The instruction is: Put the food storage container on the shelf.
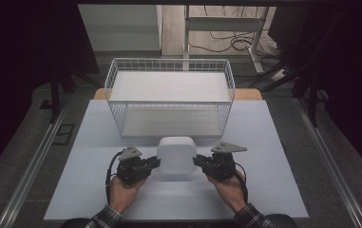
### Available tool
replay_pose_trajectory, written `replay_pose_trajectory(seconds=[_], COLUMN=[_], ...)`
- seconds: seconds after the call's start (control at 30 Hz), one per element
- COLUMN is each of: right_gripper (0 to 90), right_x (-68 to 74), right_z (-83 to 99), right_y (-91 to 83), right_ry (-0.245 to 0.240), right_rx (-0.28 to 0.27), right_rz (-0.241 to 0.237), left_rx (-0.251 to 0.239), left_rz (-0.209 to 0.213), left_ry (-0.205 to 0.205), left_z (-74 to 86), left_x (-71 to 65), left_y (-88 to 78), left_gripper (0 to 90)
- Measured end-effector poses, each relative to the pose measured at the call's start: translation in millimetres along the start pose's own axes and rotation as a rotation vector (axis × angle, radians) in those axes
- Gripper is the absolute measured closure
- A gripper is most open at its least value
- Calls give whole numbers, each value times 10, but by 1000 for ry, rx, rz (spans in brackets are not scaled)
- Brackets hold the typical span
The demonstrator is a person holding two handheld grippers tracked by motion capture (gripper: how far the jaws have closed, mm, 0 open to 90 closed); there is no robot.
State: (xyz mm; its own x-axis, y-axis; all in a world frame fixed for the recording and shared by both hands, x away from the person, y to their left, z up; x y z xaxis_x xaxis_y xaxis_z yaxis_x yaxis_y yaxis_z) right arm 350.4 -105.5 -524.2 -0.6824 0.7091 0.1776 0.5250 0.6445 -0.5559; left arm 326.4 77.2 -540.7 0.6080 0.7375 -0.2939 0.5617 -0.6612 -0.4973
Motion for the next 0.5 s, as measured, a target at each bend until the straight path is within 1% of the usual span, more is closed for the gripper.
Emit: replay_pose_trajectory(seconds=[0.1,0.13,0.27,0.33,0.37,0.4,0.43,0.47,0.5], right_gripper=[776,776,776,776,776,775,775,775,775], right_x=[-3,-13,-33,-67,-67,-85,-85,-98,-98], right_z=[-47,-87,-143,-204,-204,-246,-246,-294,-294], right_y=[19,28,43,81,81,114,114,152,152], right_ry=[-9,-17,-22,-26,-26,-25,-25,-28,-28], right_rx=[-6,-11,-19,-22,-22,-23,-23,-28,-28], right_rz=[2,4,6,10,10,12,12,13,13], left_rx=[-9,-15,-21,-27,-27,-33,-33,-35,-38], left_rz=[-5,-10,-11,-15,-15,-21,-21,-24,-28], left_ry=[3,8,8,8,8,11,11,10,11], left_z=[-52,-94,-151,-205,-205,-242,-242,-261,-282], left_x=[32,53,85,133,133,176,176,198,223], left_y=[-8,-9,3,19,19,24,24,26,28], left_gripper=[782,782,781,781,781,781,781,781,781])
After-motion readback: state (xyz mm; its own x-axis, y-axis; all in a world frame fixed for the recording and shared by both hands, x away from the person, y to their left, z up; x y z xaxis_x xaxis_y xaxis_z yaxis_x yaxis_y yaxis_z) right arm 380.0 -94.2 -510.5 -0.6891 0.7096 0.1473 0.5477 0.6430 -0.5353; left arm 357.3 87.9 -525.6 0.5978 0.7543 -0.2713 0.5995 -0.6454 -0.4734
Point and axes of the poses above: each handheld gripper's, and its own axes: y roughly forward along the jaws, z roughly out of its underside, x roughly to its left, the point moved 9 cm from there along y, roughly forward along the jaws, and after that the axes turned 2 degrees about z, right-handed, at the moved point
